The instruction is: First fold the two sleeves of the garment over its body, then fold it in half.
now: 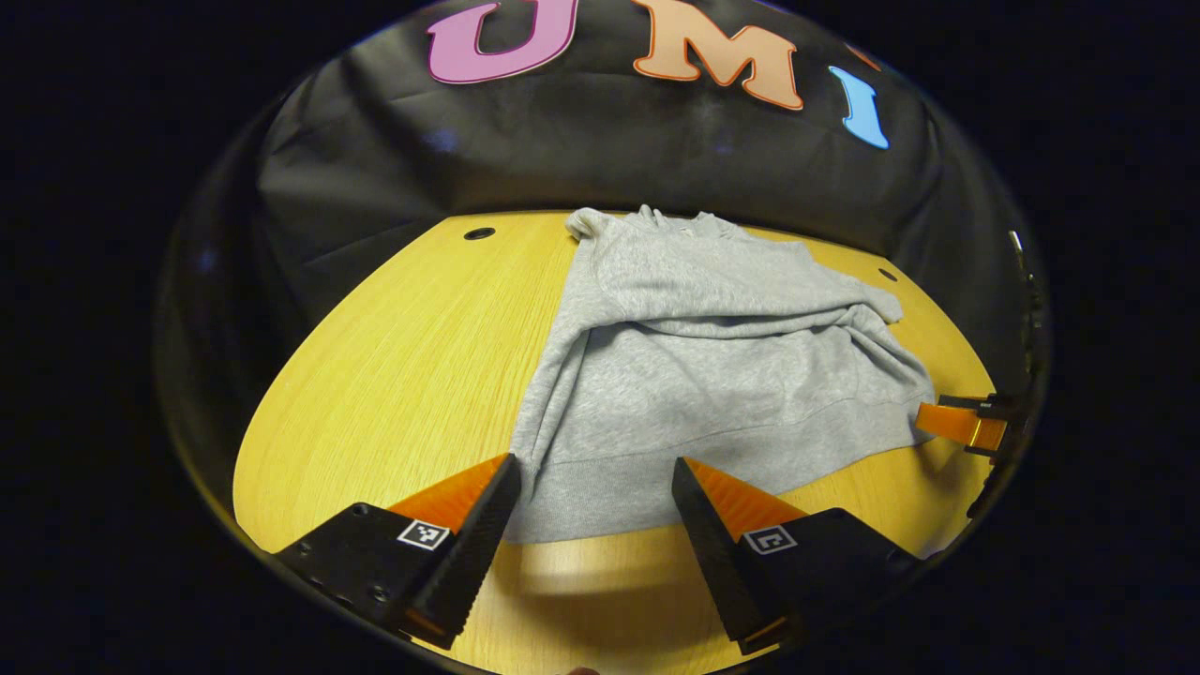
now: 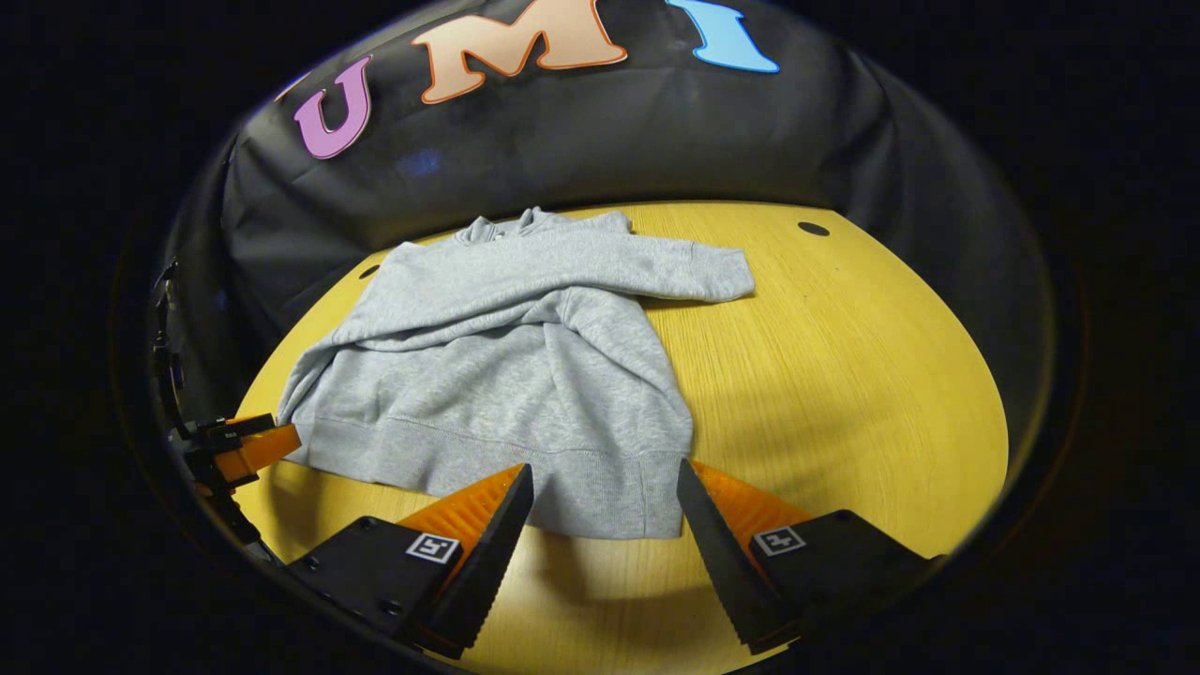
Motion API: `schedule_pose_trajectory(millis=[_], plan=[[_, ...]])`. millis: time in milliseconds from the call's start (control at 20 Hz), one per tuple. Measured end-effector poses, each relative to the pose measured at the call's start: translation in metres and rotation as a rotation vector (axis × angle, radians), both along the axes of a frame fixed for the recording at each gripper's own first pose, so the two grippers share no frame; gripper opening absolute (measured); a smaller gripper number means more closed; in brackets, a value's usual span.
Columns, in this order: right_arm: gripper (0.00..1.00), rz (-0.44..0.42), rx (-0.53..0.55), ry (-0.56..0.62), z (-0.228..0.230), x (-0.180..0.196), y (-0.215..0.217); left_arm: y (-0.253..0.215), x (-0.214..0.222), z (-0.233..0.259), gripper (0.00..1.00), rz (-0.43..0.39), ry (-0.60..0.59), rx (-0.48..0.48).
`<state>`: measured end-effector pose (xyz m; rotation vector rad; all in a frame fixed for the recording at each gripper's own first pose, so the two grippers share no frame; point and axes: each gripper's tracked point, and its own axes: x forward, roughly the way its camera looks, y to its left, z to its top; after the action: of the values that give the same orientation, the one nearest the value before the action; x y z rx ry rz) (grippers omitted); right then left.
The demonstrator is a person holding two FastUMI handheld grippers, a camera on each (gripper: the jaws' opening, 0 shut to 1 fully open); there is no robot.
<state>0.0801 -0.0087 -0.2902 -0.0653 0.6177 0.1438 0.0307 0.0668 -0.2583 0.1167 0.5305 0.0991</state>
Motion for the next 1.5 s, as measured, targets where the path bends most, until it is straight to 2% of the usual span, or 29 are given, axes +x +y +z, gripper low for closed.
schedule_pose_trajectory(millis=[50, 100, 300, 350, 400, 500, 550, 600, 700, 750, 800, 850, 900, 950, 1000, 1150, 1200, 1250, 1500], plan=[[0.98, -0.007, -0.001, -0.001, 0.0, 0.001, 0.001, 0.002, 0.0, -0.002, 0.97, 0.007, 0.009, 0.005], [0.93, -0.014, -0.002, -0.001, -0.002, 0.0, 0.001, 0.002, -0.001, -0.005, 0.97, 0.015, 0.01, 0.003], [0.98, -0.029, -0.004, -0.003, -0.004, 0.0, 0.001, 0.004, -0.002, -0.011, 0.98, 0.04, 0.004, -0.01], [0.97, -0.031, -0.016, -0.004, -0.004, 0.0, 0.0, 0.003, -0.002, -0.008, 0.98, 0.035, -0.011, -0.008], [0.87, -0.031, -0.028, -0.005, -0.005, 0.0, -0.001, 0.003, -0.001, -0.011, 0.98, 0.032, -0.013, -0.01], [0.81, -0.023, -0.037, -0.003, -0.006, 0.001, 0.0, 0.0, 0.0, -0.01, 0.96, 0.021, -0.02, -0.01], [0.8, -0.021, -0.033, 0.001, -0.006, -0.001, 0.0, -0.003, -0.001, -0.011, 0.91, 0.011, -0.014, -0.012], [0.72, -0.017, -0.018, 0.007, -0.006, -0.002, 0.004, -0.007, 0.0, -0.012, 0.87, 0.0, -0.019, -0.013], [0.44, -0.007, 0.017, 0.022, -0.008, -0.003, 0.013, -0.017, 0.003, -0.013, 0.61, -0.015, -0.019, -0.025], [0.34, -0.006, 0.026, 0.033, -0.01, -0.005, 0.016, -0.02, 0.006, -0.012, 0.37, -0.011, -0.021, -0.028], [0.25, -0.004, 0.029, 0.029, -0.009, -0.005, 0.017, -0.022, 0.008, -0.013, 0.29, -0.005, -0.022, -0.032], [0.16, -0.001, 0.038, 0.037, -0.01, -0.006, 0.02, -0.023, 0.011, -0.013, 0.17, 0.003, -0.021, -0.037], [0.14, 0.01, 0.047, 0.041, -0.012, -0.006, 0.022, -0.025, 0.011, -0.013, 0.16, 0.008, -0.016, -0.038], [0.14, 0.012, 0.048, 0.045, -0.011, -0.007, 0.023, -0.025, 0.011, -0.013, 0.08, 0.009, -0.014, -0.038], [0.14, 0.011, 0.049, 0.043, -0.011, -0.007, 0.023, -0.025, 0.01, -0.014, 0.06, 0.009, -0.013, -0.044], [0.14, 0.001, 0.048, 0.039, -0.01, -0.007, 0.021, -0.026, 0.012, -0.013, 0.02, 0.01, -0.02, -0.079], [0.12, -0.009, 0.06, 0.038, -0.009, -0.007, 0.022, -0.026, 0.013, -0.013, 0.01, 0.011, -0.016, -0.086], [0.04, -0.013, 0.065, 0.039, -0.009, -0.007, 0.022, -0.026, 0.013, -0.012, 0.0, 0.012, -0.013, -0.091], [0.04, -0.01, 0.104, 0.017, 0.006, -0.005, 0.023, -0.029, 0.013, 0.0, 0.0, 0.05, -0.016, -0.196]])
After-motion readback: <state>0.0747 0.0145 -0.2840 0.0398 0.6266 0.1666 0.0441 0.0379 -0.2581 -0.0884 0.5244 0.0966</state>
